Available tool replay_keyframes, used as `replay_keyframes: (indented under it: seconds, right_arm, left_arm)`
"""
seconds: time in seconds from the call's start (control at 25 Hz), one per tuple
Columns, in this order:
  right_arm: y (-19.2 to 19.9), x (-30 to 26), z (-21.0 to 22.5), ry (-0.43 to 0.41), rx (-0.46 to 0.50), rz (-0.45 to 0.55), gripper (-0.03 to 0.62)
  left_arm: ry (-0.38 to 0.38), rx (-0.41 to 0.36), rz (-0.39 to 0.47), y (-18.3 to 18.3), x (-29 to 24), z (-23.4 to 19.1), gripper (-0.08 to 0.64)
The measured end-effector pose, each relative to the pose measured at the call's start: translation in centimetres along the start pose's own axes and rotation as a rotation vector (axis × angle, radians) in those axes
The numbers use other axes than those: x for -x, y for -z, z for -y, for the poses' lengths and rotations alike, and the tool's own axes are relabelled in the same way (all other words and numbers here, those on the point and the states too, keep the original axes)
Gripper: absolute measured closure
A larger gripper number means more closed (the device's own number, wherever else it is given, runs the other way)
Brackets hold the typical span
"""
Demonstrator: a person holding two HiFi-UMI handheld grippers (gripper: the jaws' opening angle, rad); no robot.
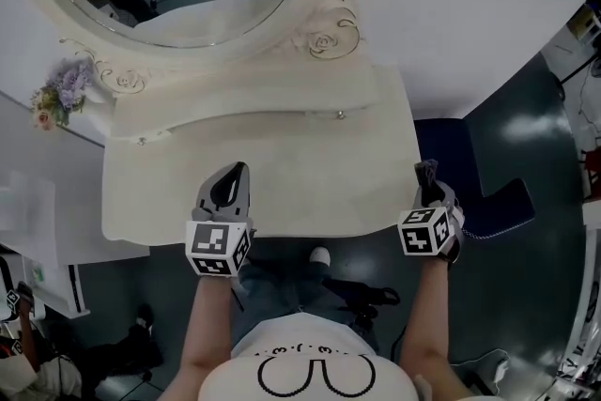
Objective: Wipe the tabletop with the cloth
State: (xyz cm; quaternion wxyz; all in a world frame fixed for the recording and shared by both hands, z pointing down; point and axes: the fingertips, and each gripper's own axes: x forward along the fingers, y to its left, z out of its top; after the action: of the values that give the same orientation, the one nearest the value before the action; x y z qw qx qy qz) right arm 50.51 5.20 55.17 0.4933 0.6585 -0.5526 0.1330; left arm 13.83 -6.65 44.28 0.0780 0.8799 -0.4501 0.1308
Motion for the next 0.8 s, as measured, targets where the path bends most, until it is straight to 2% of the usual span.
replay_keyframes:
  seconds: [0.2, 0.4, 0.52, 0.8]
  right_arm:
    - [1.0, -2.4, -0.8, -0.025, 0.047, -0.054, 0.511]
    - [0.9, -3.3, -1.8, -0.051, 0.040, -0.068, 0.511]
    - [0.7, -3.5, -2.1, -0.066, 0.008, -0.079, 0.511]
    - [-0.1, -3.3, -3.5, -0.143, -0.142, -0.091, 0.511]
  left_arm:
    - [-0.012, 0.001, -0.005, 0.2, -0.2, 0.1, 0.561]
    - [-0.021, 0.001, -0.006, 0.4, 0.1, 0.0, 0.561]
    - [-0.021, 0.004, -0.007, 0.5, 0.1, -0.3, 0.561]
    - [0.003, 0.001, 0.000, 0.5, 0.0, -0.4, 0.561]
